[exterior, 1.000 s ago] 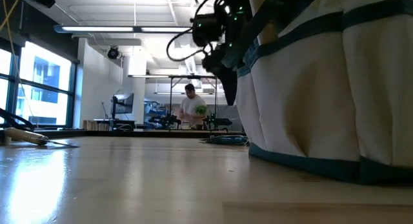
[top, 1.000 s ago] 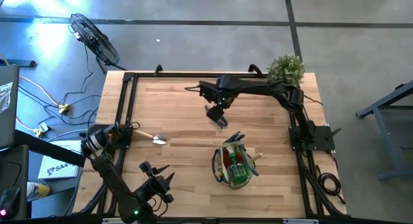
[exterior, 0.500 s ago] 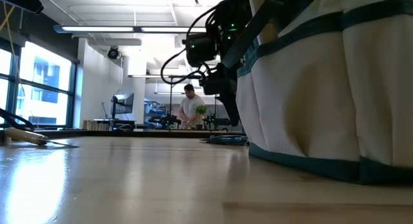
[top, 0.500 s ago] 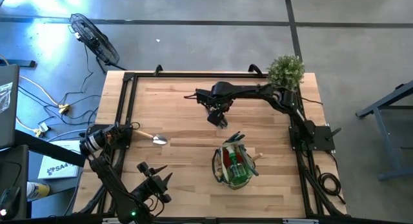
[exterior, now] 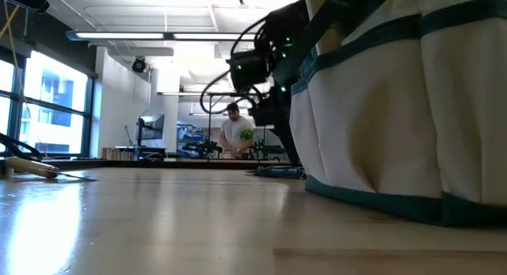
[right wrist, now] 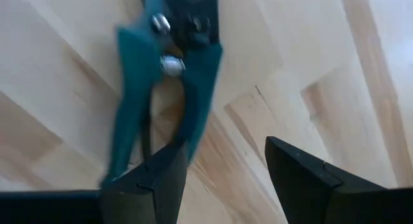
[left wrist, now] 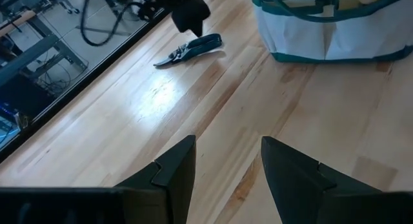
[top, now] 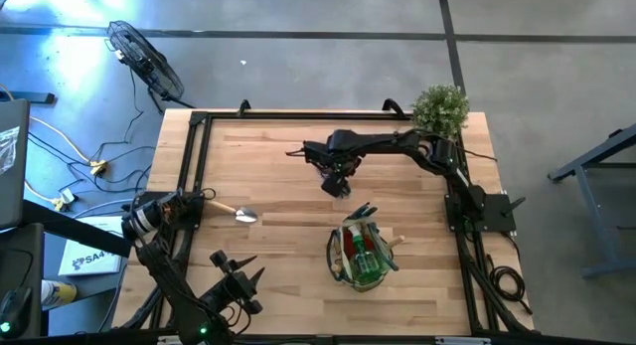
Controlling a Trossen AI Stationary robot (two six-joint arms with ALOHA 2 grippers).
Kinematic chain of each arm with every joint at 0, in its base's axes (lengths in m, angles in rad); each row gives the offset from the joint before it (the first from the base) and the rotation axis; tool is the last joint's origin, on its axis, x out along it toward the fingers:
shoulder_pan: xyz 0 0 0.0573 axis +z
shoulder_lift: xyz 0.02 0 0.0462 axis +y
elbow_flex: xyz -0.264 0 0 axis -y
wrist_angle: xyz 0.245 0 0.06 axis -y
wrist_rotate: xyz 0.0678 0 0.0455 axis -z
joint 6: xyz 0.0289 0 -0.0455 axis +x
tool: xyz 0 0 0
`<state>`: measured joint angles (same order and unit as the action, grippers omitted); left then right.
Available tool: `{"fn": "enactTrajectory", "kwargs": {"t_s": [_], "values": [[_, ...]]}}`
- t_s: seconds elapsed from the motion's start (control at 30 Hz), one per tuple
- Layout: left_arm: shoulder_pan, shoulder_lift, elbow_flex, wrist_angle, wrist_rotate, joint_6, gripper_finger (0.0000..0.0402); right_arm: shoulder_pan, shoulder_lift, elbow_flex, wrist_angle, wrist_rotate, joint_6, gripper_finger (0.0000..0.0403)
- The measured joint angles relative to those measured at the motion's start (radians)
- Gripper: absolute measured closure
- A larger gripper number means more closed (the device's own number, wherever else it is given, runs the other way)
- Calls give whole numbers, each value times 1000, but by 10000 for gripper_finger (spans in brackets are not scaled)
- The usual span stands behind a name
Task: Pick & Place Garden tools in Gardening bag
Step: Put the green shear scissors into the gardening bag
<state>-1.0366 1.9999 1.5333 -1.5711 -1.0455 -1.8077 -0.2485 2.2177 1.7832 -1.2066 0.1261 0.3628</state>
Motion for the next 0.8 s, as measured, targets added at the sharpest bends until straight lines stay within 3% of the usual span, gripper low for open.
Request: {"fn": "enactTrajectory", "kwargs": {"t_s": [0.8], "values": [[2, 0, -1, 1, 1, -4, 233, 3, 2, -53, 69, -48, -8, 204]]}}
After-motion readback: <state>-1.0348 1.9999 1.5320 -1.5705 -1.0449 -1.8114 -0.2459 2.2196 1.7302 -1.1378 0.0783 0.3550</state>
